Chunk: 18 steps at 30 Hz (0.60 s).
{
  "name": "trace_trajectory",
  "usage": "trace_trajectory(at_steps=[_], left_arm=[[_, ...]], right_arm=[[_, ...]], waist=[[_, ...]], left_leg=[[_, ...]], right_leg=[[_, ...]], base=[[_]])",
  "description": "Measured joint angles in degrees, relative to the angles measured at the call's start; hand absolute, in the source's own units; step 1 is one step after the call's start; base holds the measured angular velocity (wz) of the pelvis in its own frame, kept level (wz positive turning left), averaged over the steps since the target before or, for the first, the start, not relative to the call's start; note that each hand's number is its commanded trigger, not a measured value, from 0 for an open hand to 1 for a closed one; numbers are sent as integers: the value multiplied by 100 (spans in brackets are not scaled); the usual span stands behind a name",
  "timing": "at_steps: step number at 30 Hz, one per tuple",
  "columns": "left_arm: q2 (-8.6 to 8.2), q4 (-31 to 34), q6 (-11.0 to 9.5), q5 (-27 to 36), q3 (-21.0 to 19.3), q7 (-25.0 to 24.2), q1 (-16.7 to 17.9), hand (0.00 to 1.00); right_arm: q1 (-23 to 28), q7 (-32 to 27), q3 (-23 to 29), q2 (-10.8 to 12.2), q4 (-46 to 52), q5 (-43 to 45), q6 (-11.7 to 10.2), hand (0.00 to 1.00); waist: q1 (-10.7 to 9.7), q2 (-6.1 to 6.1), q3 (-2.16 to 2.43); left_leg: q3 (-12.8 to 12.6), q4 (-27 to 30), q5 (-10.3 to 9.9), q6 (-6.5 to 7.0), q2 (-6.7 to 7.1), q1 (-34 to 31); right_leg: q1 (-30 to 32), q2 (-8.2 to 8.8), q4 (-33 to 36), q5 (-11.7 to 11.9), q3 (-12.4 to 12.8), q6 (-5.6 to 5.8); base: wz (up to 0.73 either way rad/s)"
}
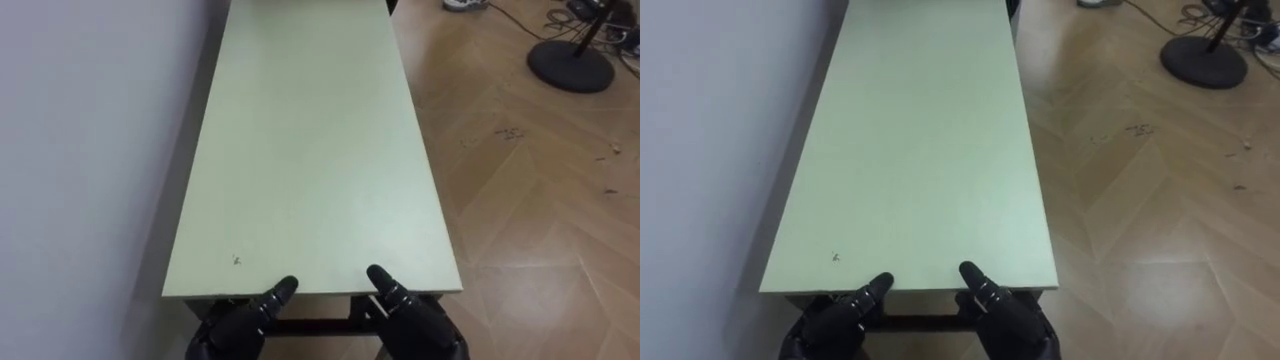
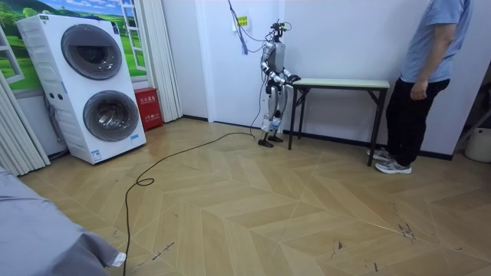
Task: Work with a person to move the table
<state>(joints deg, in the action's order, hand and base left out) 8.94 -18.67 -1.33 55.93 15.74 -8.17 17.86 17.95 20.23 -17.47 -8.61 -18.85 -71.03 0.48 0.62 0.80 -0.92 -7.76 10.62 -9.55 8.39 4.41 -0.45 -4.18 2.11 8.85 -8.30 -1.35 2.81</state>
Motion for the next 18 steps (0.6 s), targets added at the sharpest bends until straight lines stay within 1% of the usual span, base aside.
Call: trace_trajectory(at_steps=[1,4,7,9,12,14,16,18], left_arm=[[2,-70,-2,-51,7,-10,-26,0],[62,-125,-6,-56,23,-78,-52,0],[75,-347,-81,-165,-13,-183,-64,0],[74,-591,-134,-402,-59,-261,-86,0],[78,-1006,-119,-444,-29,-260,-98,0],[80,-1372,-96,-651,-17,-258,-81,0],[99,-1544,-96,-745,-18,-249,-79,0],[106,-1683,-104,-748,-16,-214,-79,0]], right_arm=[[-15,56,2,0,-67,-4,0,0],[-15,58,4,0,-85,-5,0,0],[-16,80,30,7,-127,62,0,0],[-23,204,78,12,-230,236,-1,0],[-126,296,72,13,-537,347,-4,0],[-202,307,82,11,-870,712,-45,0],[-285,280,85,2,-1189,1117,-62,0],[-342,265,94,-21,-1564,1568,-110,0]], waist=[[-6,1,0],[-6,3,1],[0,8,5],[1,4,7],[-5,-19,9],[-6,-62,15],[0,-105,20],[-5,-138,36]], left_leg=[[-2,2,0,0,0,0],[-10,-3,0,0,0,-1],[-27,-15,1,1,0,10],[-28,-15,2,3,0,11],[-34,-12,2,3,0,17],[-17,-9,2,3,0,8],[1,-9,1,2,-1,-10],[9,-19,1,2,-1,-12]], right_leg=[[1,3,1,0,-46,0],[5,4,-1,0,-45,0],[6,4,-7,0,-30,0],[5,4,-9,0,-25,0],[5,4,-14,0,-29,0],[13,4,-16,0,-43,0],[26,2,-16,0,-46,0],[27,1,-18,0,-56,0]], base=[[0],[0],[0],[0],[0],[4],[5],[2]])
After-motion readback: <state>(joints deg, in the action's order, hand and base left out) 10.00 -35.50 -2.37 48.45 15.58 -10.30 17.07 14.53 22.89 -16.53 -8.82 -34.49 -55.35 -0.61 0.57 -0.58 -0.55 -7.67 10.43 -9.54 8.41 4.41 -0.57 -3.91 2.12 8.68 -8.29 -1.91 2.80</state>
